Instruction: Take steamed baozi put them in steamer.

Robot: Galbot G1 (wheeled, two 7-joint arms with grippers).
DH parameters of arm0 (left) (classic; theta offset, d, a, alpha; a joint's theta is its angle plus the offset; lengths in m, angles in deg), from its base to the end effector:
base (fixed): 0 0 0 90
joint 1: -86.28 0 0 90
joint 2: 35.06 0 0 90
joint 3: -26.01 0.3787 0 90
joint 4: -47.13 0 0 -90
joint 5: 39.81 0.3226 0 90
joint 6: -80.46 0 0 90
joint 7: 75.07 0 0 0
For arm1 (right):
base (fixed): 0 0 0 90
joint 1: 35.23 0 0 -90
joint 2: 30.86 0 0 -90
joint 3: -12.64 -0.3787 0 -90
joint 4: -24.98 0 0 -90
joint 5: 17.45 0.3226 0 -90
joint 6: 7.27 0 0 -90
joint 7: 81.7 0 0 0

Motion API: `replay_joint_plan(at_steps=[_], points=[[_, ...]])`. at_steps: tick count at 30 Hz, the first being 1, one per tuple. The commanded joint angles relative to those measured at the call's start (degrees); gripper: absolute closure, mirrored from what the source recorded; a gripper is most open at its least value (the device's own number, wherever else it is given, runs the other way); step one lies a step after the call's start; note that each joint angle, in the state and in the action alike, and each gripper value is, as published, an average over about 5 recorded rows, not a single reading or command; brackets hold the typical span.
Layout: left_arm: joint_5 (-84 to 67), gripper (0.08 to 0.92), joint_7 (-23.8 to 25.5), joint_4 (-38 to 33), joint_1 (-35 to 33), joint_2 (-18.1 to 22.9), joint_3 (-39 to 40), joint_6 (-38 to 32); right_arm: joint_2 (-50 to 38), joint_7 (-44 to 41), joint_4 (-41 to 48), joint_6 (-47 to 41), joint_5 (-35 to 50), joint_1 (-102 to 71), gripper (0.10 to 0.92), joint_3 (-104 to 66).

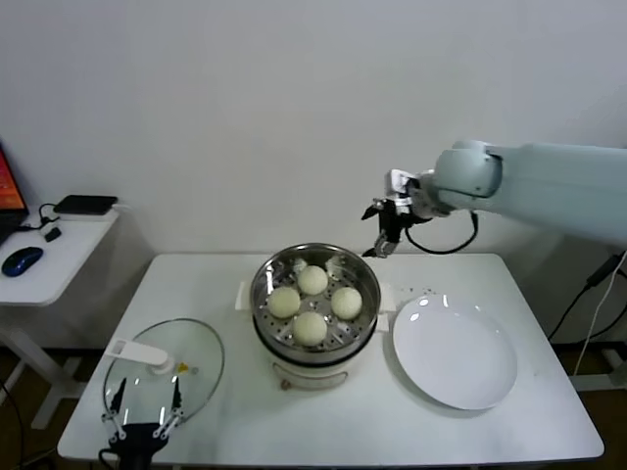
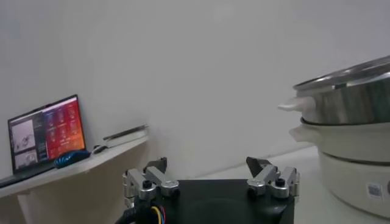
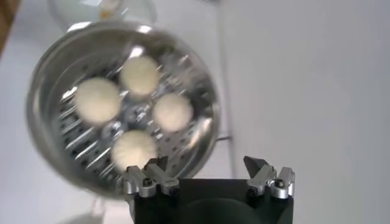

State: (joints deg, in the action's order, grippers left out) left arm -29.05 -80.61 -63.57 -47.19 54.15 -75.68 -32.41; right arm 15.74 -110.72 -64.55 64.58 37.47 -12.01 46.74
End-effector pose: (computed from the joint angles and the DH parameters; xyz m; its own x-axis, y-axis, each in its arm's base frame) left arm 0.0330 0.0648 -0.3948 -0.9871 -0.1578 -0.0271 -0.1583 0.9353 0.3165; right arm 0.4946 -0.0679 0.0154 -0.4498 -0.4572 0.7672 -0.8868 0.1262 -0.4446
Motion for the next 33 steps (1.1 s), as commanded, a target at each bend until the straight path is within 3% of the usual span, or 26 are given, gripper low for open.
replay_joint_plan(at_steps=[1, 6, 11, 15, 22, 33], points=[[0.2, 0.177, -0.1, 1.0, 0.0, -0.5, -0.2, -0.4, -26.9, 26.4, -13.4, 13.9, -0.6, -41.1, 0.203, -36.2], [0.9, 0.177, -0.1, 1.3, -0.2, -0.1, -0.1, -1.2, -26.7, 28.8, -16.6, 23.1, -7.1, -89.5, 0.203, -82.1], [1.2, 0.177, -0.1, 1.8, -0.5, 0.5, -0.1, -2.1, -15.2, 26.9, -18.6, 33.1, -17.0, -125.8, 0.203, -112.9], [1.4, 0.177, -0.2, 1.7, -0.6, 1.0, 0.0, -2.6, -2.1, 23.1, -16.3, 43.0, -21.4, -140.6, 0.203, -120.3], [1.4, 0.177, -0.2, 1.6, -1.0, 1.7, -0.1, -2.6, 14.9, 19.2, -9.6, 54.9, -25.2, -151.3, 0.203, -122.3], [1.9, 0.177, -0.3, 1.5, -1.3, 2.1, 0.6, -2.6, 24.0, 20.6, -6.9, 61.8, -29.8, -160.3, 0.203, -119.9]])
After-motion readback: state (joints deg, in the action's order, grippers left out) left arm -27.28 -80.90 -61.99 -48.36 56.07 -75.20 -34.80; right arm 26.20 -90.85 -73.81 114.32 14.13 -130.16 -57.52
